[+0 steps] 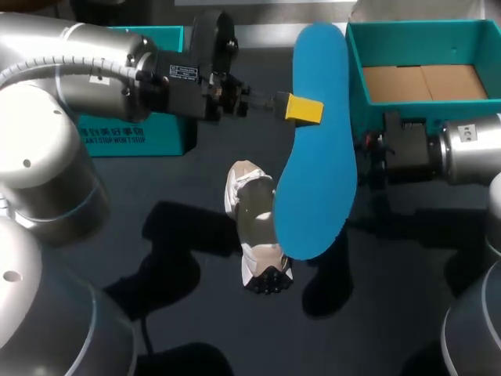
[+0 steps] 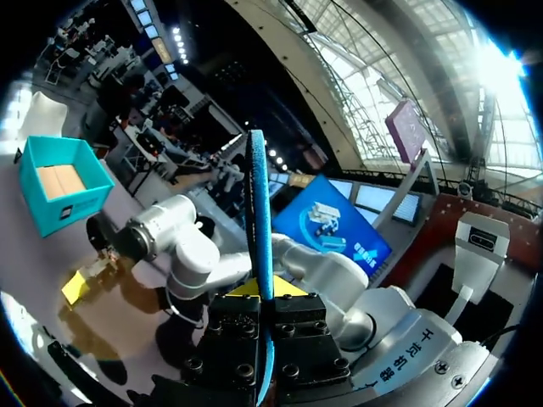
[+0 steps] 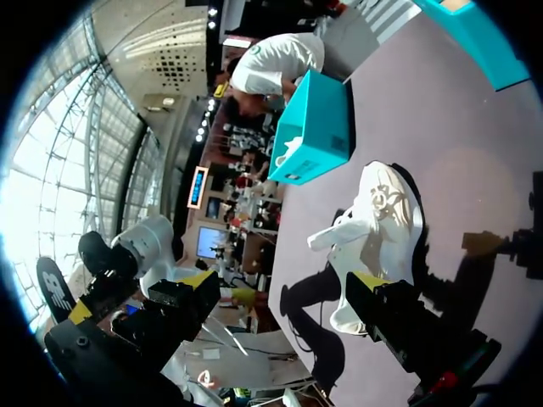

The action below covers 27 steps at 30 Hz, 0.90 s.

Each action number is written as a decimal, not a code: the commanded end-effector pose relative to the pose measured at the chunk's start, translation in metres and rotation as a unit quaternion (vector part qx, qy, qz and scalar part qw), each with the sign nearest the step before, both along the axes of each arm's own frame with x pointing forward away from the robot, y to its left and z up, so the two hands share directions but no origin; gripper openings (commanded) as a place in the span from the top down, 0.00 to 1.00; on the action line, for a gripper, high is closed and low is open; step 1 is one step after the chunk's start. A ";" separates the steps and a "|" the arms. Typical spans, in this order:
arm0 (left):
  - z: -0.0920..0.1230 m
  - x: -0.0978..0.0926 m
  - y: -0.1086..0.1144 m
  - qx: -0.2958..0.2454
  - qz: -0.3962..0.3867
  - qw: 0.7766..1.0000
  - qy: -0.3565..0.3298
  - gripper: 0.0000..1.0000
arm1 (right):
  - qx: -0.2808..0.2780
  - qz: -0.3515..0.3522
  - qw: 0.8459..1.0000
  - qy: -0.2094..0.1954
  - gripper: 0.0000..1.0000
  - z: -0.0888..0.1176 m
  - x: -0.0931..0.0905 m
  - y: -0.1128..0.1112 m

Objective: Take the shoe out of the shoebox, open the shoe tongue, remove and reinsert the insole, then place the shoe into the shoebox

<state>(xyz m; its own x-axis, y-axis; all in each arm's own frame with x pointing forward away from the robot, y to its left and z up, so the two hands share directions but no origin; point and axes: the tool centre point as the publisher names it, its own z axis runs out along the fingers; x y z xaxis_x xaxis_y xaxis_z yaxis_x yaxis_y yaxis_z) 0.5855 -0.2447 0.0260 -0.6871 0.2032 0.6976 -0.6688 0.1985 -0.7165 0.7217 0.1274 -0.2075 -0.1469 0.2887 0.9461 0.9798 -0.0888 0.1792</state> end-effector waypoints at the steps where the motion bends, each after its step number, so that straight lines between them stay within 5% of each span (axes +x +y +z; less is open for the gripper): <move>1: -0.024 -0.011 0.003 -0.092 0.047 0.982 -0.159 1.00 | 0.000 0.000 1.000 0.000 0.00 -0.001 0.000 0.002; 4: -0.039 -0.010 0.006 -0.125 0.062 0.931 -0.338 1.00 | 0.000 0.000 1.000 0.000 0.00 -0.001 0.000 0.002; 8: -0.042 -0.009 0.015 -0.159 0.062 0.888 -0.427 1.00 | 0.000 0.000 1.000 0.000 0.00 -0.001 0.000 0.002; 20: -0.036 -0.006 0.036 -0.133 -0.034 0.784 -0.605 1.00 | 0.000 0.000 1.000 0.000 0.00 -0.001 0.000 0.002; 23: -0.038 0.002 0.042 -0.142 -0.042 0.755 -0.639 1.00 | 0.000 0.000 1.000 0.000 0.00 -0.001 0.000 0.002; 27: -0.039 0.024 0.050 -0.140 -0.018 0.744 -0.653 1.00 | 0.000 0.000 1.000 0.000 0.00 -0.001 0.000 0.002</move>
